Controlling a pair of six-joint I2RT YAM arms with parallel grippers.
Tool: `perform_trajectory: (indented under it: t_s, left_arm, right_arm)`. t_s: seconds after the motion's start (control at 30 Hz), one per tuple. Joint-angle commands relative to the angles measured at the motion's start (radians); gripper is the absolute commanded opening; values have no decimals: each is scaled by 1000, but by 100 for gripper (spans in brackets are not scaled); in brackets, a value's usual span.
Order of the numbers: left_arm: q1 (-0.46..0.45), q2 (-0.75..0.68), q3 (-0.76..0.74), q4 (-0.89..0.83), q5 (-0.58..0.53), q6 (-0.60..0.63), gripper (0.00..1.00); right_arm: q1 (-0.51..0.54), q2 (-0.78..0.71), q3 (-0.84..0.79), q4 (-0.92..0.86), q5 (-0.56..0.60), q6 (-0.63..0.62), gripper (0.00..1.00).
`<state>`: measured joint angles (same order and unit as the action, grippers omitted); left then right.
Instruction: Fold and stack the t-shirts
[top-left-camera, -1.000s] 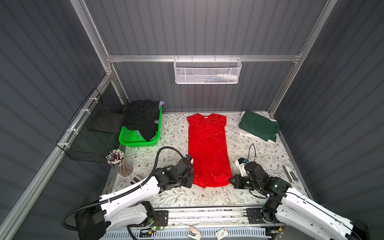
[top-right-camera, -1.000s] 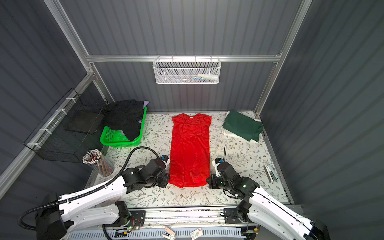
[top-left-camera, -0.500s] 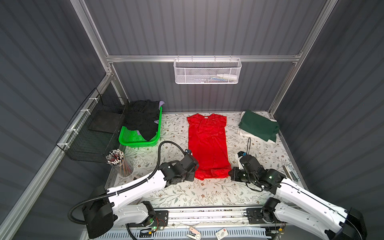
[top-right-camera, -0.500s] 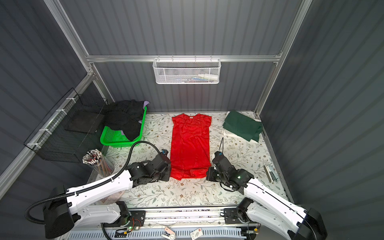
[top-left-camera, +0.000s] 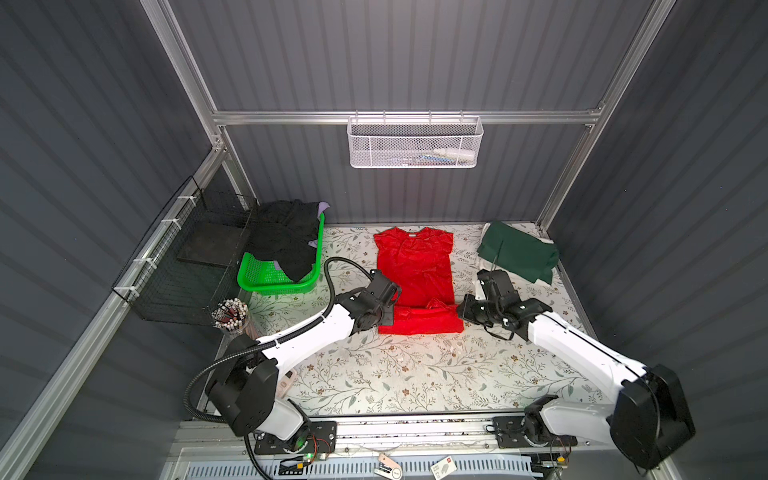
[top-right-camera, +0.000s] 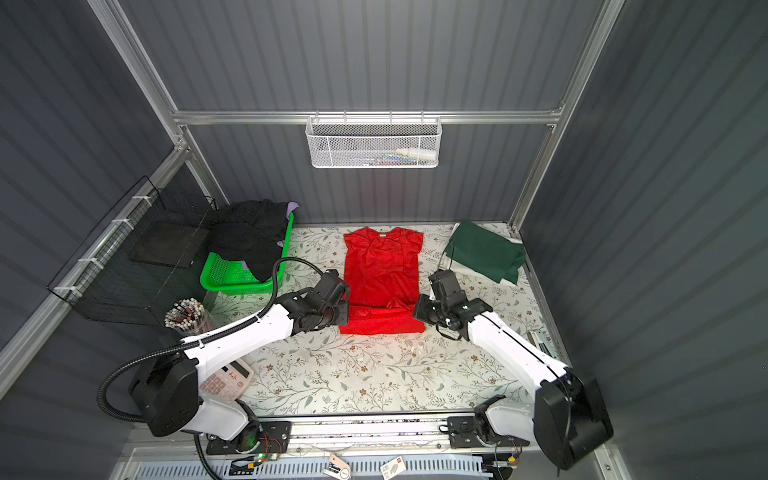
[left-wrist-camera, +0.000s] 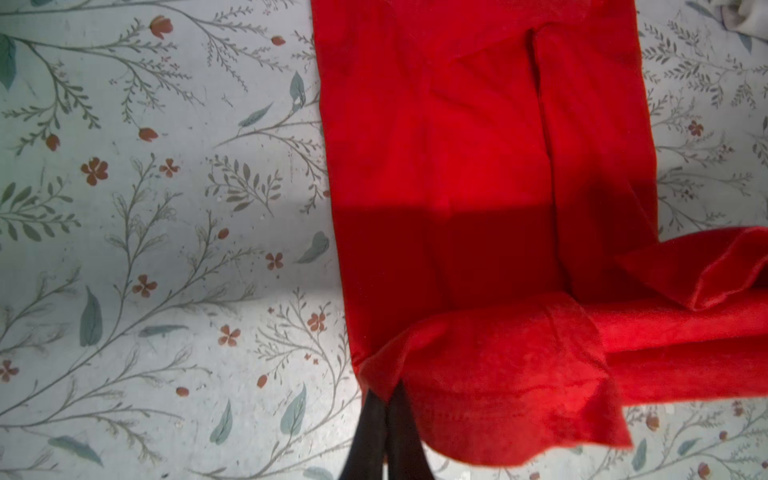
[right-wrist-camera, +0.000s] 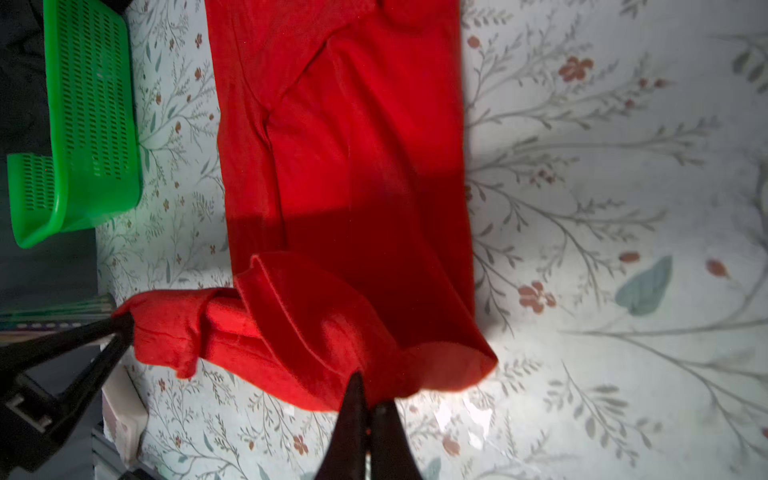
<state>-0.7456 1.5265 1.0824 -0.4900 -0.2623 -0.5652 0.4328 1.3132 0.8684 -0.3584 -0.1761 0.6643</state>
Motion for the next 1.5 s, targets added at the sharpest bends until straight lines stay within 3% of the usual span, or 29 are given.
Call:
perform_trajectory:
  t_s: [0.0, 0.23, 0.4, 1.0, 1.1, 1.17, 1.27, 1.33, 1.47]
  left_arm:
    - [25, 51, 75, 25, -10, 73, 0]
    - [124, 199, 168, 87, 39, 108, 0]
    - [142, 293, 270, 64, 31, 139, 0]
    - [207, 418, 430, 88, 52, 179, 0]
    - [219, 439, 445, 97, 42, 181, 0]
    - [238, 458, 469, 80, 59, 176, 47]
    - [242, 427, 453, 80, 59, 191, 61]
    - [242, 355, 368, 144, 43, 183, 71]
    - [241, 258, 243, 173, 54, 199, 81]
  right_arm:
    - [-10, 90, 84, -6, -39, -85, 0]
    - [-56, 250, 183, 17, -45, -97, 0]
    - [-107, 351, 260, 47, -99, -85, 0]
    - [-138, 541, 477, 7, -120, -115, 0]
    - [-144, 567, 513, -15, -141, -134, 36]
    - [-150, 571, 534, -25, -150, -154, 46]
    - [-156, 536, 526, -66, -127, -169, 55]
    - [-157, 503, 498, -74, -111, -178, 55]
    - [-157, 450, 432, -80, -102, -181, 55]
